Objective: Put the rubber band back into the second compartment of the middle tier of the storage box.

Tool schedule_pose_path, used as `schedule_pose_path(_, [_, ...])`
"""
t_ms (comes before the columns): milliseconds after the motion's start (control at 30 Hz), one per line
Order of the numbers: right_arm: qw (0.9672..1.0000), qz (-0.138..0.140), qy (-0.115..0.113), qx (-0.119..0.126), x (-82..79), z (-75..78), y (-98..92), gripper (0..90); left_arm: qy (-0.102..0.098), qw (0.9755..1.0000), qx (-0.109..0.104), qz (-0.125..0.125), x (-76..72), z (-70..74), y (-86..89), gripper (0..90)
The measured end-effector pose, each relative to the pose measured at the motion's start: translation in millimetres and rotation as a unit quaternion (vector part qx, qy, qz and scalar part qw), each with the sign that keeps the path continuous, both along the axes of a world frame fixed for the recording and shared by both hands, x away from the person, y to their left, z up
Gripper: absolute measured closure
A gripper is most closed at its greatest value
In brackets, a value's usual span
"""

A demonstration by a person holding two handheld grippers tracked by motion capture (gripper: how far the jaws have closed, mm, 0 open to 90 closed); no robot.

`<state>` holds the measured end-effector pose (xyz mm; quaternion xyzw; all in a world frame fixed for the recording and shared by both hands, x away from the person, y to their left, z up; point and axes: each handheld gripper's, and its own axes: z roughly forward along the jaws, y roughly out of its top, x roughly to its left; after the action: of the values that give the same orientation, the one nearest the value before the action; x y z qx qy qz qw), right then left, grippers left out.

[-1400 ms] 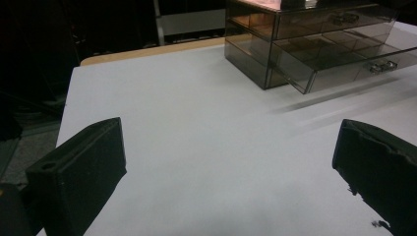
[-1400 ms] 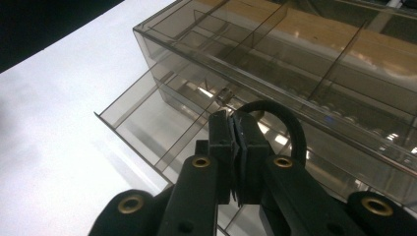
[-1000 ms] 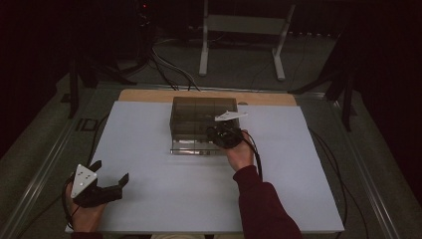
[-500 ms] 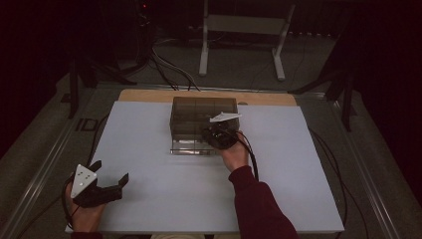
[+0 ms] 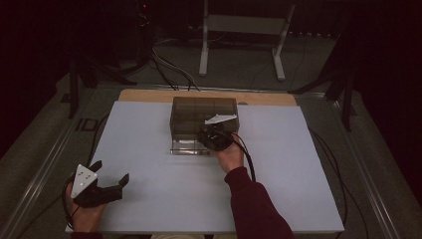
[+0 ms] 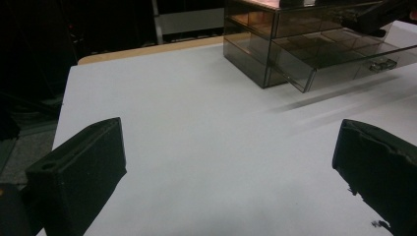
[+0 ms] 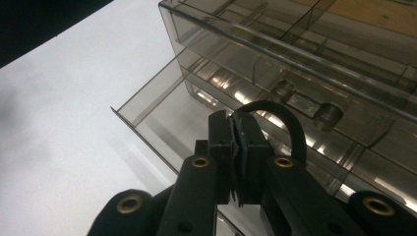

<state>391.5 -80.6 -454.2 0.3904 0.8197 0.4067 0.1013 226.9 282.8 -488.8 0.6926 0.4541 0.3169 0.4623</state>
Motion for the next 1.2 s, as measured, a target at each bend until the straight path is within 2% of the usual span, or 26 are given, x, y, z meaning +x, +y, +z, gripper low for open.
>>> schedule_pose_path(1200, [0.9989, -0.006, 0.041, -0.023, 3.3, -24.7, 6.3, 86.4, 0.0, 1.0, -0.001, 0.002, 0.5, -0.1, 1.3, 0.4])
